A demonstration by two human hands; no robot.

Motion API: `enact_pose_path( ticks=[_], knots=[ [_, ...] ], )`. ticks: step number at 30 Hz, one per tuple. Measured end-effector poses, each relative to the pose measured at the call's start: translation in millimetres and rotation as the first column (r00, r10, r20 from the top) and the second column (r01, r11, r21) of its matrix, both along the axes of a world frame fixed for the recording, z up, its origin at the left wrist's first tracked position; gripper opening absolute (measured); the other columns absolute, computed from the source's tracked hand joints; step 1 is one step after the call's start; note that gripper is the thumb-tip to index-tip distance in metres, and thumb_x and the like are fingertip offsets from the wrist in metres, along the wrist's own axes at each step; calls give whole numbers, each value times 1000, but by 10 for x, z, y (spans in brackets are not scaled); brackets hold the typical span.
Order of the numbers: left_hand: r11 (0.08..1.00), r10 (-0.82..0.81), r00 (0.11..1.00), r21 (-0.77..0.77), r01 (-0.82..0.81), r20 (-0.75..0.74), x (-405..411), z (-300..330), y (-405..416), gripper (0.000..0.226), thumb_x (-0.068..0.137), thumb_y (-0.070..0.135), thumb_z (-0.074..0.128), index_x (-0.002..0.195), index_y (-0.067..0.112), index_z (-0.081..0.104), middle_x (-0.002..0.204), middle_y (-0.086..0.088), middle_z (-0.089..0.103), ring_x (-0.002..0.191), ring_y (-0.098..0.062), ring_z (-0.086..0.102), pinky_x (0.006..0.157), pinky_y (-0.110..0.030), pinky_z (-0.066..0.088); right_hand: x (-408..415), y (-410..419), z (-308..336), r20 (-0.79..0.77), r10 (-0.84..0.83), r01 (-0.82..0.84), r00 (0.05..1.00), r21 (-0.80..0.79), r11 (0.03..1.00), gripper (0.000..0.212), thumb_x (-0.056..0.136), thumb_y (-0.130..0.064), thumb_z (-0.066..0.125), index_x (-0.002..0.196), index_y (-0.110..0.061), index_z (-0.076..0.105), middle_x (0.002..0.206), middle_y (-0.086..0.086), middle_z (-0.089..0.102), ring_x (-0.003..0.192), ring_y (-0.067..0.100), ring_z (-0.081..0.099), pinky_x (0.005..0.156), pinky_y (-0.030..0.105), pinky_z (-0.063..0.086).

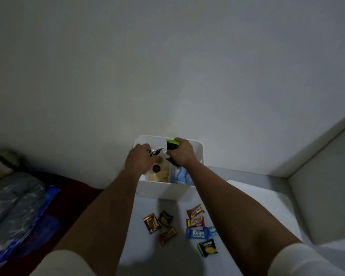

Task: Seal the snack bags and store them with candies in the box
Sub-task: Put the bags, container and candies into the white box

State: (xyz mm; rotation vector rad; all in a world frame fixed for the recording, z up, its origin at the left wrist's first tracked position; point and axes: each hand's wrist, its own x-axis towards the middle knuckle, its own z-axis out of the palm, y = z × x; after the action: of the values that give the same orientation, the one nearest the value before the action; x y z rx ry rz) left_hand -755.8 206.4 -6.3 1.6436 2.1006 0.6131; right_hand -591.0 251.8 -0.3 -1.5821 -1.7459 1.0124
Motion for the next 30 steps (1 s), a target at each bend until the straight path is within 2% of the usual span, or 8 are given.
enact_pose_path(
  ticks=[6, 9, 12, 15, 18, 23, 27, 30],
  knots=[
    [957, -54, 992, -277, 83, 111, -349, -444, 352, 16, 88, 28, 70, 94, 13, 71, 87, 1, 65, 88, -19, 62, 75, -29, 47, -400, 228, -585, 71, 105, -82, 992, -277, 957, 26, 77, -17, 83, 99, -14, 70, 95, 6, 72, 88, 24, 69, 85, 36, 59],
    [919, -129, 982, -354, 170, 138, -406, -519, 455, 15, 88, 26, 61, 82, 15, 69, 95, -4, 69, 101, -24, 65, 97, -34, 48, -348, 253, -537, -7, 173, -159, 985, -429, 889, 31, 87, -5, 74, 117, -8, 68, 93, 4, 65, 79, 15, 62, 60, 16, 54],
    [916, -46, 970, -377, 136, 238, -407, -479, 482, 52, 72, 44, 62, 114, 15, 65, 112, -9, 70, 106, -30, 67, 101, -41, 51, -198, 353, -470, -11, 96, -92, 995, -430, 898, 27, 87, -2, 72, 113, -8, 70, 92, 8, 67, 78, 17, 63, 65, 28, 58],
    [973, 48, 951, -228, 24, 306, -262, -380, 369, 53, 67, 55, 58, 109, 25, 65, 97, 1, 72, 88, -21, 68, 86, -33, 54, 105, 413, -499, -31, -41, 33, 999, -230, 973, 16, 88, -7, 69, 96, -21, 72, 89, 9, 73, 74, 22, 69, 76, 48, 63],
    [997, -29, 924, 79, -1, 380, 2, -427, 45, 8, 92, 29, 61, 97, 26, 68, 86, 10, 72, 78, -8, 67, 76, -28, 52, 588, 187, -532, -59, -253, 254, 966, 15, 967, 17, 85, -17, 63, 94, -28, 72, 83, 1, 75, 75, 21, 73, 76, 41, 62],
    [916, -321, 933, 304, 262, 164, 293, -1057, -1117, 10, 94, 34, 59, 95, 25, 63, 86, 14, 61, 80, -5, 59, 69, -27, 52, 1423, -667, -797, -112, -589, 598, 800, 70, 799, 15, 89, -15, 58, 94, -22, 70, 79, -3, 70, 74, 16, 67, 74, 34, 56],
    [937, -335, 941, 86, 339, -53, 292, -1709, -1686, 62, 82, 62, 59, 127, 20, 60, 131, 1, 57, 121, -27, 56, 95, -43, 51, 1811, -1348, -1305, 85, -492, 489, 867, 52, 871, 14, 89, -15, 60, 96, -24, 68, 83, -4, 69, 78, 19, 64, 77, 41, 56],
    [962, -232, 963, -181, 205, -141, 341, -2034, -1734, 116, 64, 85, 64, 157, 29, 24, 166, -9, 20, 153, -35, 16, 117, -59, 24, 1866, -1768, -1790, 303, -269, 253, 914, 93, 963, 22, 90, -25, 62, 112, -25, 64, 105, -2, 65, 97, 22, 60, 82, 42, 53]
  ],
)
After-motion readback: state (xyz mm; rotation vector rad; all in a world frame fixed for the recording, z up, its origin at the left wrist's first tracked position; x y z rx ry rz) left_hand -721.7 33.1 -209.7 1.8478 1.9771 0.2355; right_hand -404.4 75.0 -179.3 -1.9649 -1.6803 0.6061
